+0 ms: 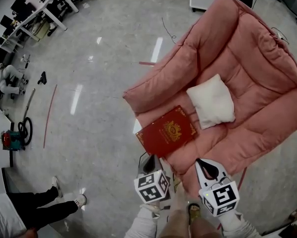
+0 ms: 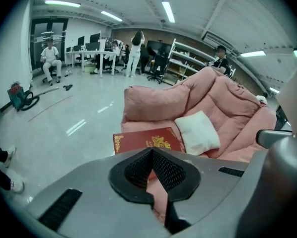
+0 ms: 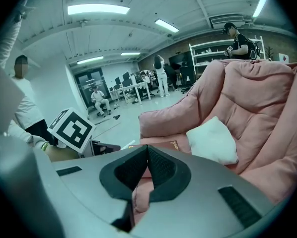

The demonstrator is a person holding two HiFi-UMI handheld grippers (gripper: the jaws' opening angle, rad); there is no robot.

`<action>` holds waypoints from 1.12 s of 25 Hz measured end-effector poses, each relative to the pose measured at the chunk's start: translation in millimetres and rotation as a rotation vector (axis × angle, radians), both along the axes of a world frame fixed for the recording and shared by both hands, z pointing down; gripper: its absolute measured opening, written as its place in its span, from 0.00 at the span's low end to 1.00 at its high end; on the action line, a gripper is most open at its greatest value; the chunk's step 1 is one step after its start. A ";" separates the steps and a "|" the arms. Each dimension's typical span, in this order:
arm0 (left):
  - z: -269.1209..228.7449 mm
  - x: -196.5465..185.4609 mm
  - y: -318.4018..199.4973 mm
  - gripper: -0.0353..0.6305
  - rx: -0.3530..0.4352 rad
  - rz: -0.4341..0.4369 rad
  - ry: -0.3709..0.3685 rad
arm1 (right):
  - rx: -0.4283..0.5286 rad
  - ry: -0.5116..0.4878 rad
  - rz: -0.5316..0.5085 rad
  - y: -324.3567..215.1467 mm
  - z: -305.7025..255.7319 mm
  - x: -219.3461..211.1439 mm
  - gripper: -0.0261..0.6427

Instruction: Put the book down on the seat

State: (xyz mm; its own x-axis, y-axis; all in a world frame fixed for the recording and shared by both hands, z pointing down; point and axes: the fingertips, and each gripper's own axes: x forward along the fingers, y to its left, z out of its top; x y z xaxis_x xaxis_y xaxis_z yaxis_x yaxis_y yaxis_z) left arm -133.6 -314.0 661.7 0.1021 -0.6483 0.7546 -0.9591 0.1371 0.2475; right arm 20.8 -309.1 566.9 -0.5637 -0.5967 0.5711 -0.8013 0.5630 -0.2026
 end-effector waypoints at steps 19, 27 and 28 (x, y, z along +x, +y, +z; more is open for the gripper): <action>-140.1 42.2 83.1 0.06 0.121 0.103 -0.049 | 0.094 -0.018 -0.124 61.4 -92.5 -6.0 0.05; -182.3 55.1 104.8 0.06 0.176 0.143 -0.024 | 0.155 -0.014 -0.157 85.6 -124.6 -0.6 0.05; -186.8 55.4 107.7 0.06 0.181 0.149 -0.026 | 0.164 -0.015 -0.157 88.3 -128.9 -0.6 0.05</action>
